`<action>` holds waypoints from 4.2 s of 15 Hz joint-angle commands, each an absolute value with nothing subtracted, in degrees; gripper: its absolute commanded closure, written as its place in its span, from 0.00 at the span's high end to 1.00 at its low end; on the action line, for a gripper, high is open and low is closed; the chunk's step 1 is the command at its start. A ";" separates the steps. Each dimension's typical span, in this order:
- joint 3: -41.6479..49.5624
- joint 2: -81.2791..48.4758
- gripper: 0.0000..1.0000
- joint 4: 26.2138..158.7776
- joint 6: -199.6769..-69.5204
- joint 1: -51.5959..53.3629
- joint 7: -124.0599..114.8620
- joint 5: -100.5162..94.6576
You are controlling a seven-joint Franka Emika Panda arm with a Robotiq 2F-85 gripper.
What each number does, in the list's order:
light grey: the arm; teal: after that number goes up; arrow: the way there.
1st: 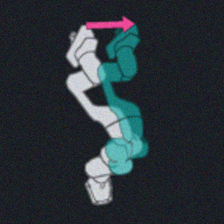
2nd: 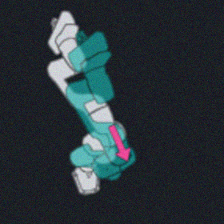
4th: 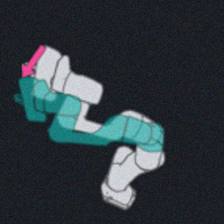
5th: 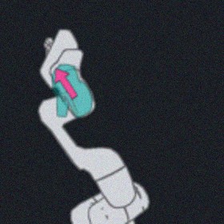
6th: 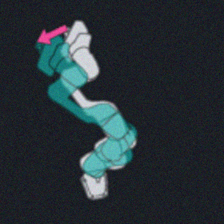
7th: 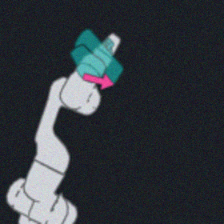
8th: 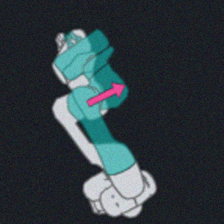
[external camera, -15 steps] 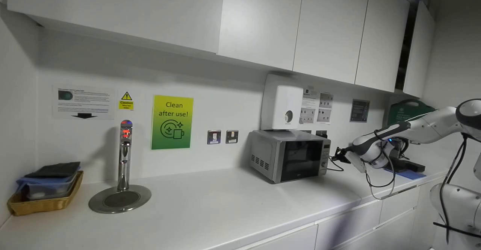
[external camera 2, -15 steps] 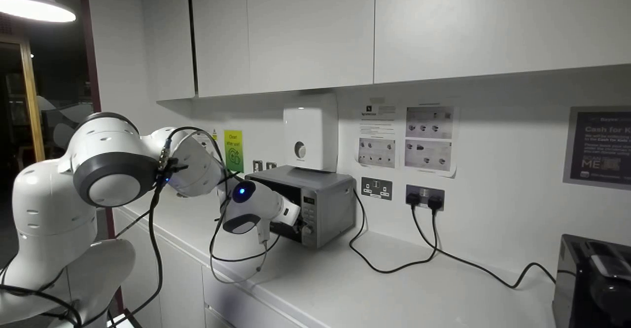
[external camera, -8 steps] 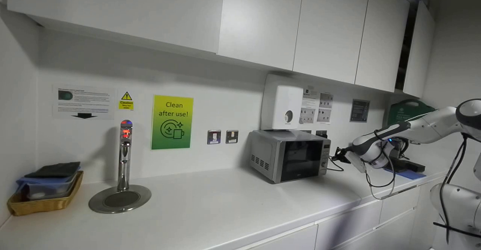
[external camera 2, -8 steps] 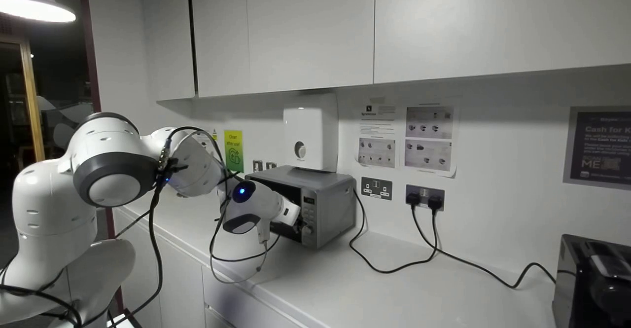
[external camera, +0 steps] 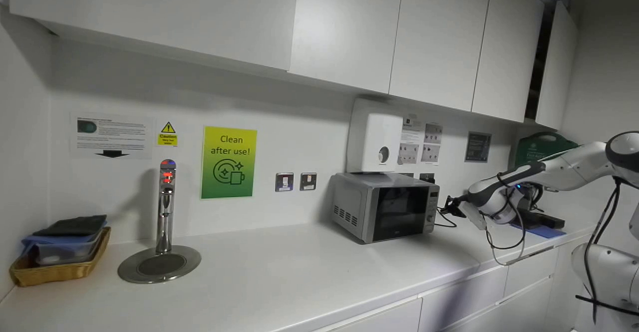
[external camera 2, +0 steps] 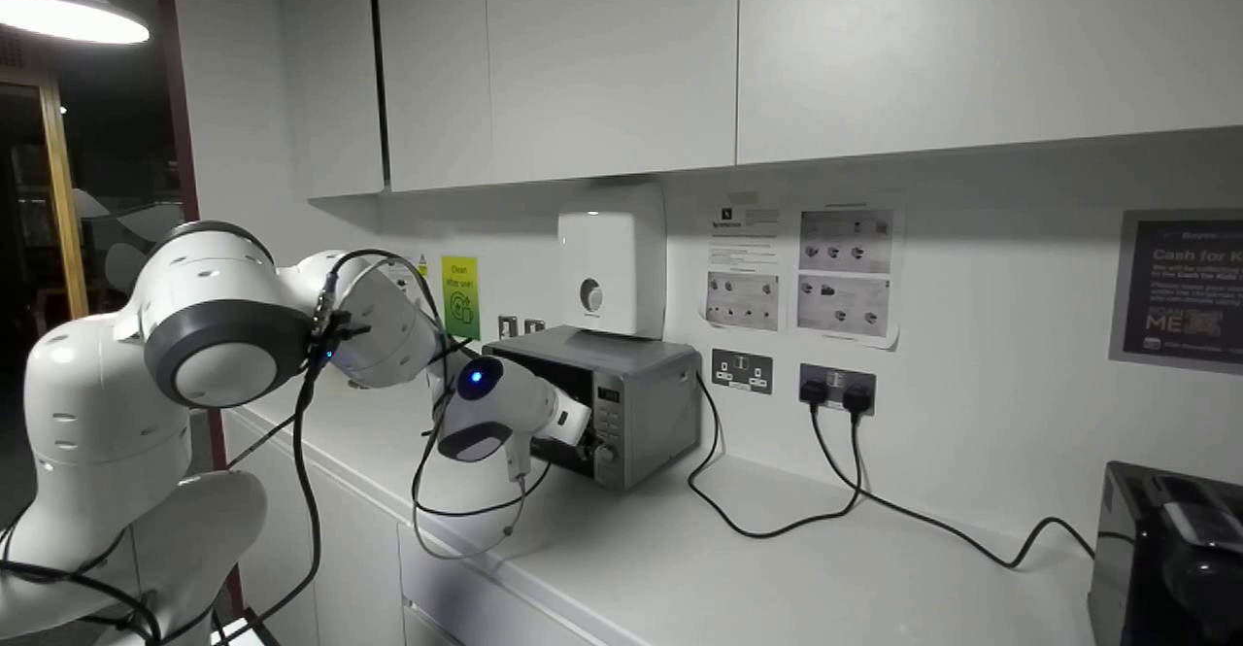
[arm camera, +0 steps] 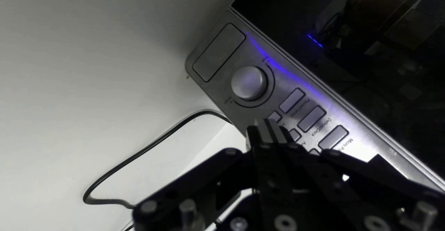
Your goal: Press a button on the right side of the microwave
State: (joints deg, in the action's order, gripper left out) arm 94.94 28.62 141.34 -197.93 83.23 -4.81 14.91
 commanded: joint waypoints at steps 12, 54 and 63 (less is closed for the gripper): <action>96.95 28.56 0.00 139.01 -197.69 85.58 -6.34 14.19; 105.92 28.79 0.00 134.72 -197.80 95.48 -5.23 14.67; 106.99 28.64 0.00 133.97 -197.80 97.24 -5.46 15.11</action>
State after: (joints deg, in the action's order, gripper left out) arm 105.48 28.63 136.06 -197.93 95.22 -4.84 14.91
